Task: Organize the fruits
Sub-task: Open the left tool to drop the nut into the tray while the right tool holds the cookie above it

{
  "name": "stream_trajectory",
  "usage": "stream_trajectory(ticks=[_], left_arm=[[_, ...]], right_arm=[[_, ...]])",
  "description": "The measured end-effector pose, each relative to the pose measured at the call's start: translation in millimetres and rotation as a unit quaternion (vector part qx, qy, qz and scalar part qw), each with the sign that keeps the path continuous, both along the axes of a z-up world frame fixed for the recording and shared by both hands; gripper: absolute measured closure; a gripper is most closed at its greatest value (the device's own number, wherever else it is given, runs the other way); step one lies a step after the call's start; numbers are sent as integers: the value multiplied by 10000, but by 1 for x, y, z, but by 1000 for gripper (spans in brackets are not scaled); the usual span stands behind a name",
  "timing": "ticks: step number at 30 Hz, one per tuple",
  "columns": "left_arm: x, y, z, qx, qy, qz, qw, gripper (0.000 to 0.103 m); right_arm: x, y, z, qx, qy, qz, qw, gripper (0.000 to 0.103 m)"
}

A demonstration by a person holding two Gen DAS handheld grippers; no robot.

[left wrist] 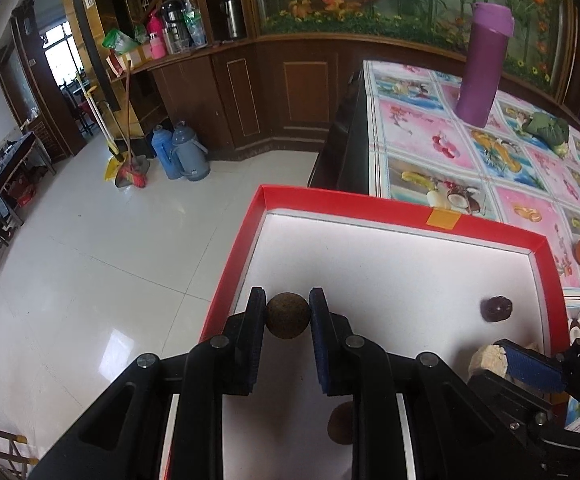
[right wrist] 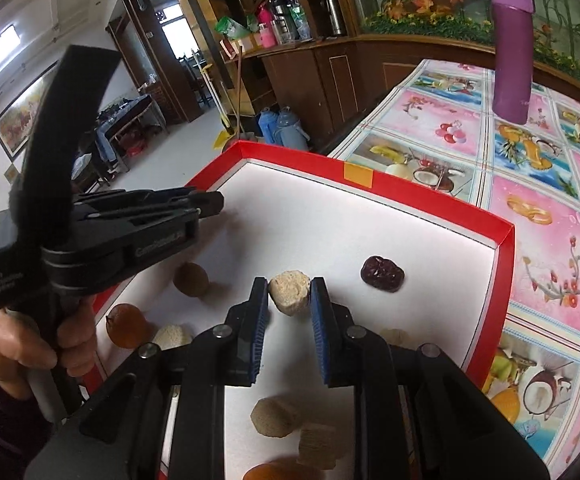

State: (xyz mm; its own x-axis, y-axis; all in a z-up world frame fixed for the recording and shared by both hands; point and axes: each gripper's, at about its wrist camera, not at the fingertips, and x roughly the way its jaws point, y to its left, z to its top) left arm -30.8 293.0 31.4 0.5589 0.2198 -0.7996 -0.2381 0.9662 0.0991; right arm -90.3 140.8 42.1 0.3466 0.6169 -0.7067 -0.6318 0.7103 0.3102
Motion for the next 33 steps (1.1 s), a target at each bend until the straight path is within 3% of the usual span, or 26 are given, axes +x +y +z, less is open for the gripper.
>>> stream_trajectory(ticks=[13, 21, 27, 31, 33], left_arm=[[0, 5, -7, -6, 232, 26, 9997, 82], [3, 0, -8, 128, 265, 59, 9995, 81], [-5, -9, 0, 416, 121, 118, 9990, 72], [-19, -18, 18, 684, -206, 220, 9972, 55], [-28, -24, 29, 844, -413, 283, 9952, 53]], right_arm=[[4, 8, -11, -441, 368, 36, 9983, 79], [0, 12, -10, -613, 247, 108, 9978, 79], [2, 4, -7, -460, 234, 135, 9986, 72], [0, -13, 6, 87, 132, 167, 9997, 64], [-2, -24, 15, 333, -10, 74, 9994, 61]])
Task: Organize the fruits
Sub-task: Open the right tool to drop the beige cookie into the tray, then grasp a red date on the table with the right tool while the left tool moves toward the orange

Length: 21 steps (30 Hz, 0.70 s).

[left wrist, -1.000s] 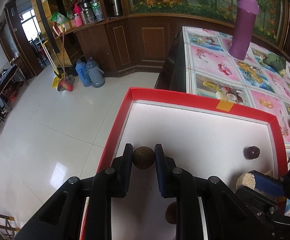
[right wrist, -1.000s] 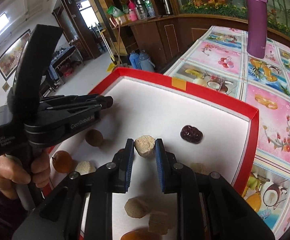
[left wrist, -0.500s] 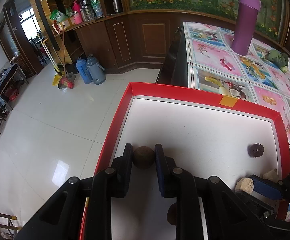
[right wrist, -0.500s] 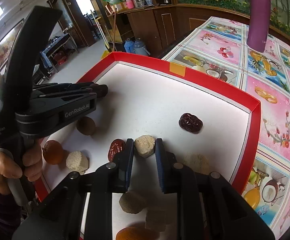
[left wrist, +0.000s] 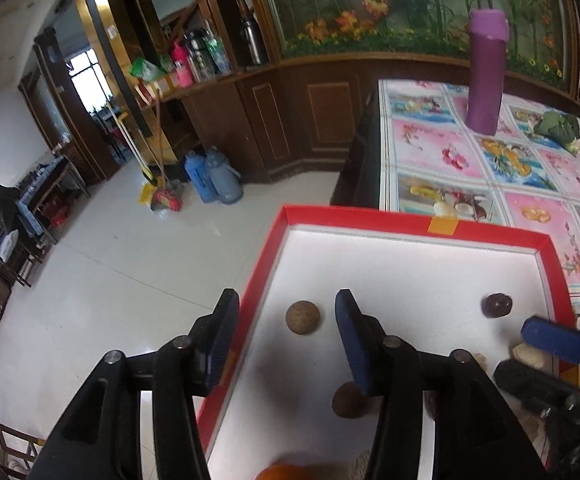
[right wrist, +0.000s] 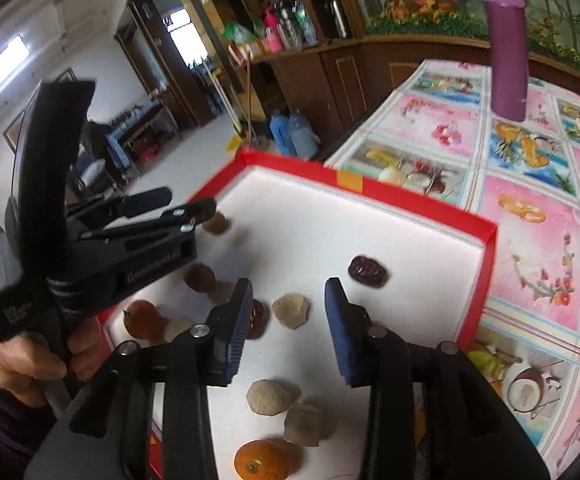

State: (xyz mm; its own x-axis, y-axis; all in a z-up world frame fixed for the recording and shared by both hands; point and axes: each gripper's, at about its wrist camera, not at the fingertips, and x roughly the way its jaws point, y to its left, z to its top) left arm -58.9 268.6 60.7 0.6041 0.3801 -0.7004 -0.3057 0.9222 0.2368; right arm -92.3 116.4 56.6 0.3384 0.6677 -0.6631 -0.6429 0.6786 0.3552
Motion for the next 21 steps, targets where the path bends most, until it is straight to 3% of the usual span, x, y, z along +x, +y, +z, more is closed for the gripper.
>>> stream_trajectory(ticks=[6, 8, 10, 14, 16, 21], left_arm=[[-19, -19, 22, 130, -370, -1, 9992, 42], [-23, -26, 26, 102, -435, -34, 9990, 31], [-27, -33, 29, 90, -495, -50, 9987, 28], [-30, -46, 32, 25, -533, -103, 9985, 24], [-31, -52, 31, -2, -526, -139, 9985, 23], [-32, -71, 29, -64, -446, -231, 9987, 22]], right_arm=[[7, -42, 8, 404, -126, -580, 9974, 60], [11, -56, 6, 427, -85, -771, 9961, 59], [13, -69, 4, 430, -47, -939, 9946, 59], [16, -97, 3, 382, -122, -1285, 9909, 58], [16, -113, 4, 374, -181, -1452, 9885, 52], [17, -151, 6, 390, -286, -1855, 9814, 48]])
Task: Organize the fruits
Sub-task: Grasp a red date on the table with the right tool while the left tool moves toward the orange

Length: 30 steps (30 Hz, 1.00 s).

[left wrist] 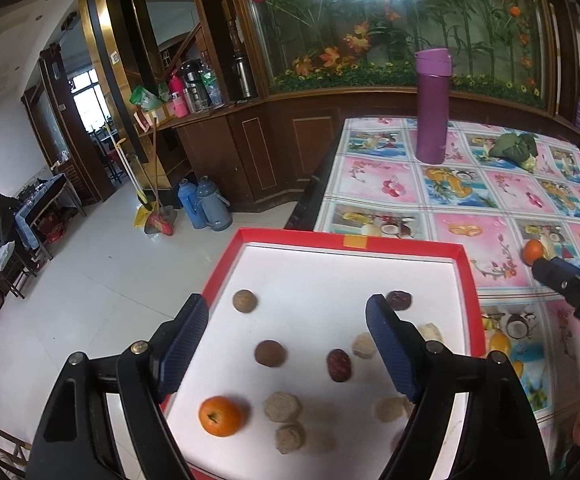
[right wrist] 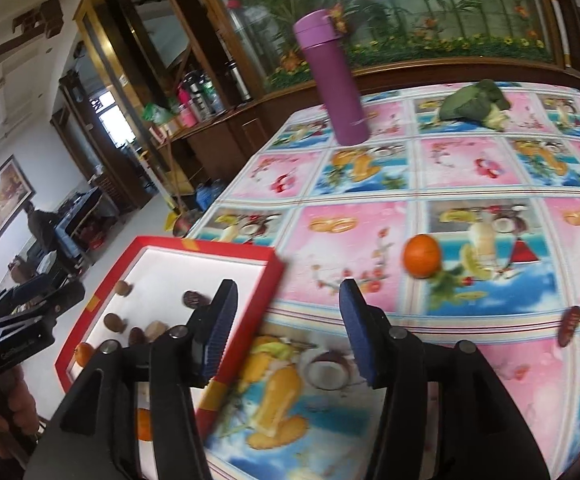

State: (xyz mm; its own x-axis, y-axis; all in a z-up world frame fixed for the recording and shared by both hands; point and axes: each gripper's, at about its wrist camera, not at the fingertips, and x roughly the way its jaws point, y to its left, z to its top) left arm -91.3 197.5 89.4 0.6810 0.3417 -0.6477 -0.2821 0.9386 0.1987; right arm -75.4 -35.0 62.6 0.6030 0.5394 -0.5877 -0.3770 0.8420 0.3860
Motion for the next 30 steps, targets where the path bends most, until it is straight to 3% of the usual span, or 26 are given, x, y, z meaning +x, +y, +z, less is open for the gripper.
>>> stream_trajectory(ticks=[11, 30], left_arm=[[1, -32, -7, -174, 235, -211, 9993, 21], [20, -76, -12, -62, 443, -570, 9974, 21]], right_arm=[[7, -79, 5, 200, -46, -749, 9970, 42], [17, -183, 0, 216, 62, -1591, 9870, 41]])
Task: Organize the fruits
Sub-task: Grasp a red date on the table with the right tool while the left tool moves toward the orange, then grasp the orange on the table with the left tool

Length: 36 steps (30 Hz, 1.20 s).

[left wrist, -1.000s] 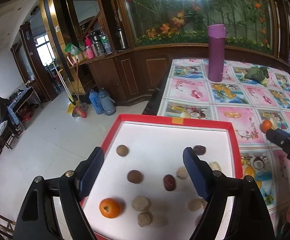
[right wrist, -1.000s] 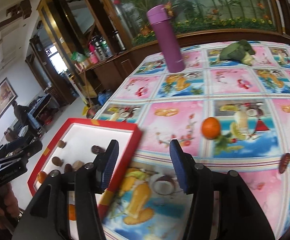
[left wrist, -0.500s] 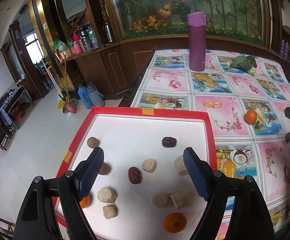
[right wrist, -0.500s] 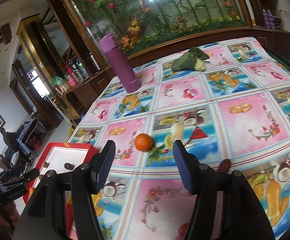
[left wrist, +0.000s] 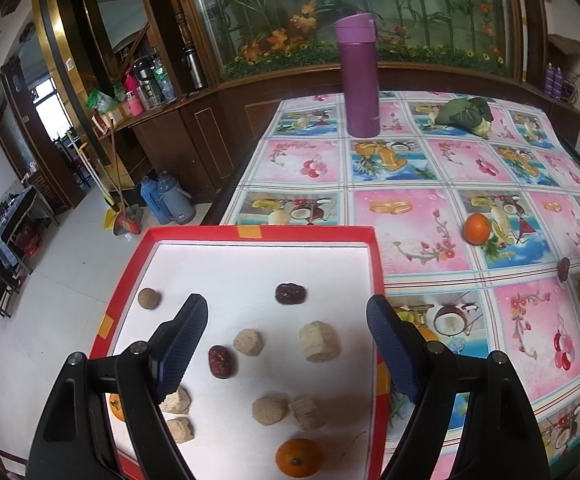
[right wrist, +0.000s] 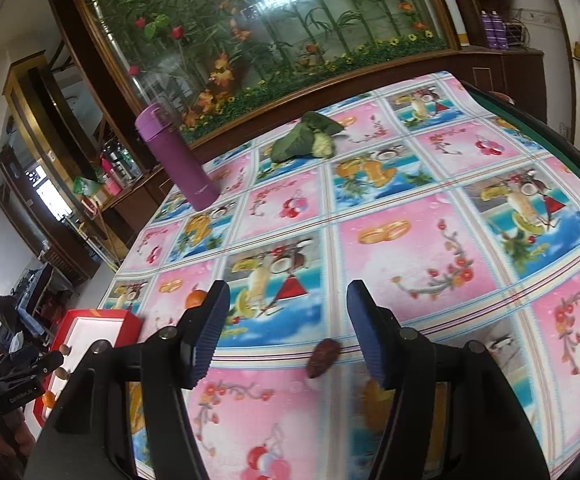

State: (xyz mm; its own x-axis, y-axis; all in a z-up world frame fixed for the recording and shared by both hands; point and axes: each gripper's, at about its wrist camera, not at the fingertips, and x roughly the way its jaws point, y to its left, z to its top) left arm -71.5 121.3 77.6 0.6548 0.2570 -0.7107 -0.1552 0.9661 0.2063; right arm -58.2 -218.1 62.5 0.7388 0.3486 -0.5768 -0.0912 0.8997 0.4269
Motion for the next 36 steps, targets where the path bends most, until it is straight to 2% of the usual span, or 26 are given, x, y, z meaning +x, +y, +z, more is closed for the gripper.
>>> stream_trajectory(ticks=[5, 10, 11, 13, 15, 18, 23, 27, 31, 36], left_arm=[[7, -12, -4, 3, 84, -159, 9998, 21], [10, -23, -3, 15, 85, -314, 9995, 21], [11, -25, -3, 19, 85, -340, 9994, 21], [13, -29, -4, 26, 103, -381, 9992, 21], [15, -31, -5, 21, 118, -411, 9991, 21], [20, -37, -6, -11, 138, -467, 9988, 21], [33, -51, -8, -27, 156, -605, 9980, 21], [48, -67, -12, 3, 192, -747, 9970, 21], [63, -81, -18, -33, 202, -850, 9962, 21], [85, -101, -29, -100, 236, -1018, 9945, 21]], right_arm=[[3, -14, -6, 57, 161, -26, 9999, 41], [6, 12, -16, -566, 394, 227, 9974, 42], [7, 18, -20, -769, 459, 264, 9956, 44], [8, 27, -27, -1051, 635, 342, 9918, 58], [13, 28, -38, -1191, 929, 304, 9881, 60], [17, 24, -46, -1110, 1152, 300, 9867, 65], [15, 33, -46, -1399, 1071, 323, 9838, 72], [14, 40, -47, -1727, 984, 256, 9797, 84], [15, 40, -47, -1728, 979, 223, 9798, 84], [16, 33, -45, -1505, 1015, 99, 9833, 84]])
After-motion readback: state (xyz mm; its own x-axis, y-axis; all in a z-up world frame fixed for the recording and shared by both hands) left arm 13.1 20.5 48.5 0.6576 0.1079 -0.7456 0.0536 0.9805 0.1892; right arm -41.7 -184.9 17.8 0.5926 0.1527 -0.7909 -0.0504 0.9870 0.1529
